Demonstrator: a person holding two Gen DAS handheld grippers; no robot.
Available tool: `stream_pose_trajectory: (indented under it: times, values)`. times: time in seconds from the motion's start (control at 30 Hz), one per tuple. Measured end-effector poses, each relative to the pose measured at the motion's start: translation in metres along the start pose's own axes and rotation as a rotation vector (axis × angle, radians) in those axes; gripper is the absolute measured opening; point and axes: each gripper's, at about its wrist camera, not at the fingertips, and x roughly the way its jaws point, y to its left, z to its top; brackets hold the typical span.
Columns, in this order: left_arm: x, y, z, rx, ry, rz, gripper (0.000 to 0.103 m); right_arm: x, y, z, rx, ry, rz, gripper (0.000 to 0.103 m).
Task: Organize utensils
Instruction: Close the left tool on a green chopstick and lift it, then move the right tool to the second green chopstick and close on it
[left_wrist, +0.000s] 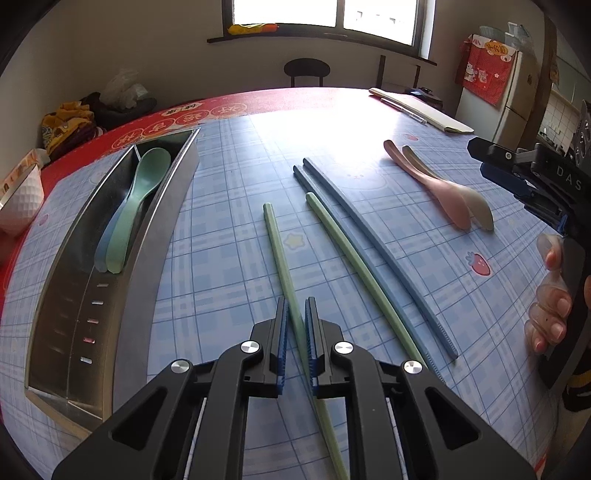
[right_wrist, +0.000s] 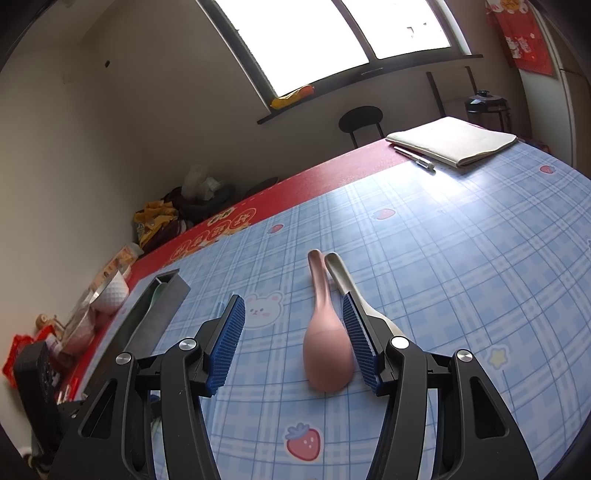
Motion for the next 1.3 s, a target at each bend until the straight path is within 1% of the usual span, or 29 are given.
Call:
stream_pose_trajectory:
  times: [0.1,0.17,0.37,0.43,0.53,0.6,0.67,0.77,0.87,1.0,1.03,1.13,1.23,1.3]
  values:
    - [0.000,0.005,-0.001,-0.026,-0.004,-0.029,0.010,0.000,0.000,0.000,-0.003,0.002,0.000,0.054]
    - [-0.001,0.006,-0.001,-0.035,-0.007,-0.034,0.010,-0.001,0.001,-0.001,-0.007,0.003,0.001,0.054]
    - [-0.001,0.001,-0.002,-0.016,-0.016,-0.006,0.010,-0.002,-0.001,-0.001,0.006,-0.001,0.001,0.054]
    - [-0.001,0.001,-0.003,-0.017,-0.017,-0.008,0.009,-0.002,-0.003,-0.001,0.016,-0.003,0.003,0.054]
    - [-0.003,0.006,-0.003,-0.045,-0.023,0.008,0.006,-0.002,-0.005,0.000,0.023,-0.002,0.006,0.054]
    - [-0.006,0.010,-0.003,-0.063,-0.038,-0.007,0.006,-0.002,-0.004,-0.001,0.018,-0.001,0.013,0.054]
    - [-0.009,0.012,-0.004,-0.070,-0.051,-0.011,0.006,-0.002,-0.002,-0.001,0.009,0.005,0.024,0.054]
    - [-0.012,0.013,-0.005,-0.075,-0.066,-0.018,0.006,0.004,0.005,-0.001,-0.031,0.047,0.059,0.054]
    - [-0.014,0.015,-0.005,-0.089,-0.078,-0.024,0.006,0.004,0.013,-0.003,-0.077,0.055,0.078,0.054]
    - [-0.016,0.018,-0.005,-0.106,-0.086,-0.031,0.006,0.009,0.019,-0.003,-0.106,0.087,0.074,0.053]
    - [-0.017,0.018,-0.005,-0.108,-0.089,-0.033,0.006,0.012,0.020,-0.003,-0.118,0.103,0.060,0.053]
    - [-0.019,0.020,-0.006,-0.116,-0.104,-0.040,0.006,0.023,0.033,-0.003,-0.192,0.164,-0.019,0.053]
    - [-0.023,0.024,-0.007,-0.135,-0.122,-0.057,0.006,0.034,0.058,-0.009,-0.320,0.223,-0.095,0.053]
    - [-0.025,0.028,-0.008,-0.156,-0.136,-0.074,0.006,0.041,0.076,-0.017,-0.405,0.274,-0.112,0.053]
